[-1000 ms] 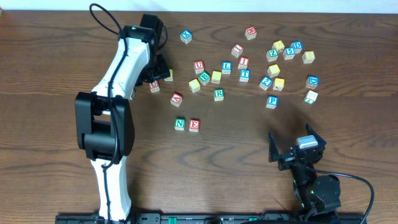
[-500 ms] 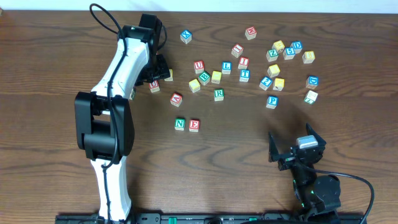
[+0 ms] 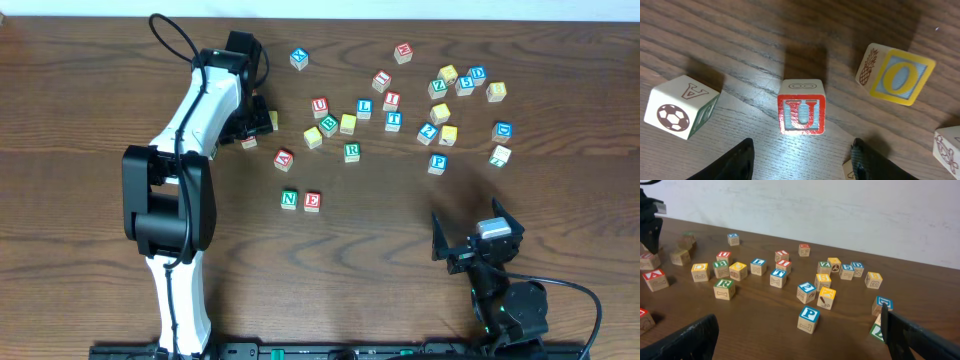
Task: Spell out NEURIPS
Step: 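Lower the open left gripper around the red U block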
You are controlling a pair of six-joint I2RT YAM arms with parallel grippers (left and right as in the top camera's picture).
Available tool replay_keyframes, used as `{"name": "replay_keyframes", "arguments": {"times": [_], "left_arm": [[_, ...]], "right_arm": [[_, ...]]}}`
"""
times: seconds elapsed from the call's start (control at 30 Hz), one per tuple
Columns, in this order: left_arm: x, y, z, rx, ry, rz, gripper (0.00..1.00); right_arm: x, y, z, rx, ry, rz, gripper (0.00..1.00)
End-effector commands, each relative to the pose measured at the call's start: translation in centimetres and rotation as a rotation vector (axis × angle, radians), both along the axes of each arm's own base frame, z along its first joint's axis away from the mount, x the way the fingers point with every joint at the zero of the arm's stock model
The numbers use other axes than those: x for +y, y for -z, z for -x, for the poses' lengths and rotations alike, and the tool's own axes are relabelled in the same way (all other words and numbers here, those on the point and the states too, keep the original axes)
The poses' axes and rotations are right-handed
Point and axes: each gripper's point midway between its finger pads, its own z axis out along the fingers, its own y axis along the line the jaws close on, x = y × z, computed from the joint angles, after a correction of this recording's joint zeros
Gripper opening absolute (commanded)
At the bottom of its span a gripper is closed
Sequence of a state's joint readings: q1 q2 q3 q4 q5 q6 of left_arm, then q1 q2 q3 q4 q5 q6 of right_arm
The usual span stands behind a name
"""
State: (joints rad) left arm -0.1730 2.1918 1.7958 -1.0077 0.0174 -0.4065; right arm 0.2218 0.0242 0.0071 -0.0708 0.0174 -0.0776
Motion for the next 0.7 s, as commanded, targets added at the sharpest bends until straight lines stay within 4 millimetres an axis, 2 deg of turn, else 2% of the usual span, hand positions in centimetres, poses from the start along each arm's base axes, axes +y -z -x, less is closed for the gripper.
{"name": "replay_keyframes", "arguments": {"times": [0.0, 0.4, 0.67], "left_arm": [[0.3, 1.3, 0.7, 0.035, 0.007, -0.008, 0.61], [0.2, 3.0, 0.6, 0.058, 0.007, -0.012, 0.61], [0.1, 3.1, -0.2, 0.027, 0.008, -0.007, 0.61]], "right_arm": [[-0.1, 0.1, 0.0, 0.002, 0.001, -0.002, 0.99], [-0.1, 0.1, 0.0, 0.002, 0.001, -0.002, 0.99], [-0.1, 0.1, 0.0, 0.002, 0.001, -0.002, 0.99]]}}
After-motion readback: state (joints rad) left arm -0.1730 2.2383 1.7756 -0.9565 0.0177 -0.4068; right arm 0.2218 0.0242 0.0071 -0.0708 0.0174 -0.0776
